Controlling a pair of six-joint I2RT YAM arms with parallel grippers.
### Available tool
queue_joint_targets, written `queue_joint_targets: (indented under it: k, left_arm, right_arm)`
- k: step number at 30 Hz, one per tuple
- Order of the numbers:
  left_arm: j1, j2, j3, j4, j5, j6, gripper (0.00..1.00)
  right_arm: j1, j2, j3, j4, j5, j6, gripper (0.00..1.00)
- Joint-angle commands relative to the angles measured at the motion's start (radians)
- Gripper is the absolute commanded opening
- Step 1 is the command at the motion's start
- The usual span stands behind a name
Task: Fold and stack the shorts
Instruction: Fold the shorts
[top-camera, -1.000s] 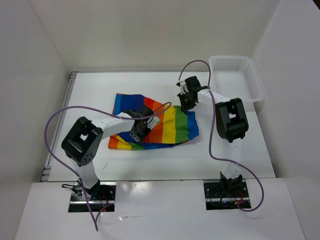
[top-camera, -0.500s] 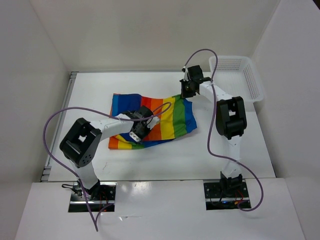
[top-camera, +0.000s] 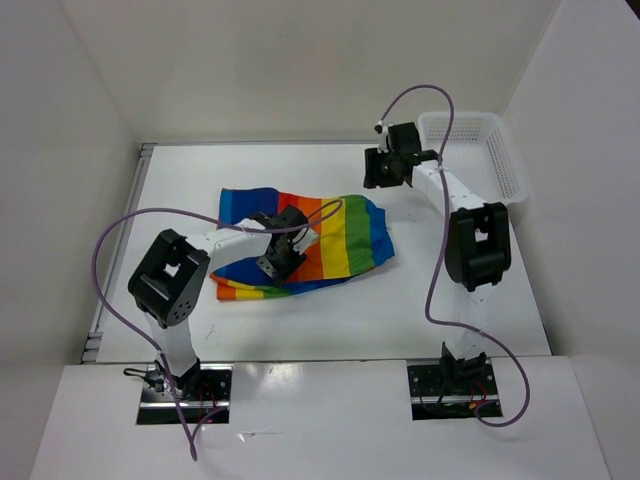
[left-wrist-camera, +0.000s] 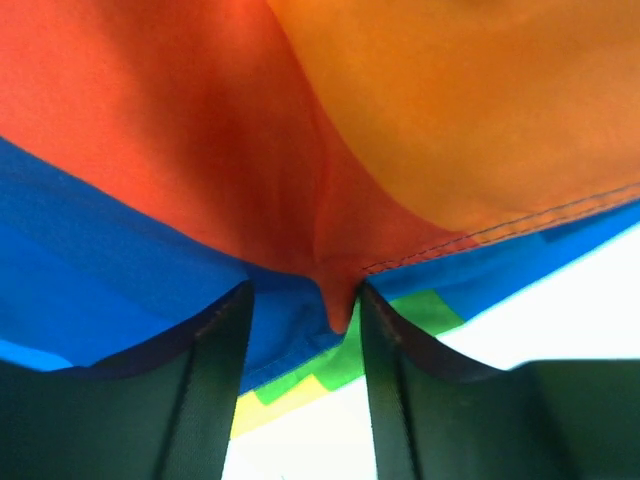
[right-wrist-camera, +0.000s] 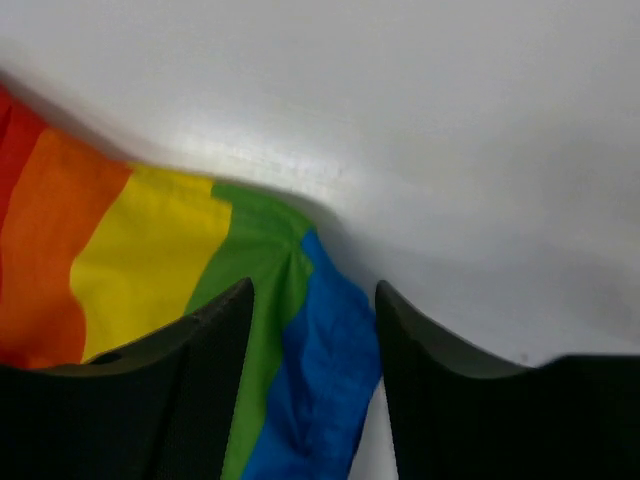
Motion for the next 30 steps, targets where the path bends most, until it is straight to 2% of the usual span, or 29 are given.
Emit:
queue_joint_targets:
  k: [1,2,3,4,6,10,12,14,17,21,25,27,30]
  left_arm:
    - [-0.003,-0.013,0.055,-0.072,0.030,0.001,0.56]
    - [-0.003,-0.013,0.055,-0.096,0.042,0.001,0.58]
    - [-0.003,-0.028,0.073,-0.097,0.042,0.001,0.58]
    - [-0.003,-0.039,0.083,-0.113,0.061,0.001,0.59]
    - [-0.003,-0.048,0.113,-0.141,0.087,0.001,0.59]
    - [-0.003,-0.058,0.126,-0.170,0.122,0.001,0.59]
    - [-0.003,-0.087,0.135,-0.170,0.131,0.001,0.59]
    - [0.038,-0.111,0.150,-0.181,0.151,0.001,0.60]
    - [0.100,-0.137,0.213,-0.192,0.164,0.001,0.62]
    - [0.207,-0.108,0.268,-0.163,0.121,0.001,0.68]
    - [0.362,-0.035,0.221,-0.121,0.059,0.001,0.68]
    - [0.400,0.019,0.190,-0.098,-0.014,0.001,0.68]
    - [0.436,0.073,0.175,-0.086,-0.085,0.001,0.68]
  right_arm:
    - [-0.018,-0.181,-0.133,-0.028,-0.052,-0.004,0.55]
    - [-0.018,-0.206,-0.166,-0.028,-0.076,-0.022,0.43]
    - [-0.018,-0.250,-0.221,-0.028,-0.089,-0.023,0.24]
    - [-0.004,-0.270,-0.239,-0.028,-0.098,-0.036,0.18]
    - [0.016,-0.296,-0.275,-0.039,-0.148,-0.079,0.11]
    - [0.054,-0.283,-0.336,-0.038,-0.158,-0.059,0.06]
    - [0.054,-0.257,-0.373,-0.027,-0.100,-0.046,0.04]
    - [0.054,-0.211,-0.407,-0.001,-0.060,-0.046,0.01]
    - [0.080,-0.163,-0.416,-0.001,-0.060,-0.058,0.00]
    - [0.116,-0.108,-0.427,0.021,-0.018,-0.067,0.00]
    - [0.116,-0.077,-0.416,0.039,0.071,-0.065,0.00]
    - [0.116,-0.065,-0.405,0.050,0.106,-0.079,0.00]
    - [0.116,-0.077,-0.358,0.041,0.082,-0.090,0.00]
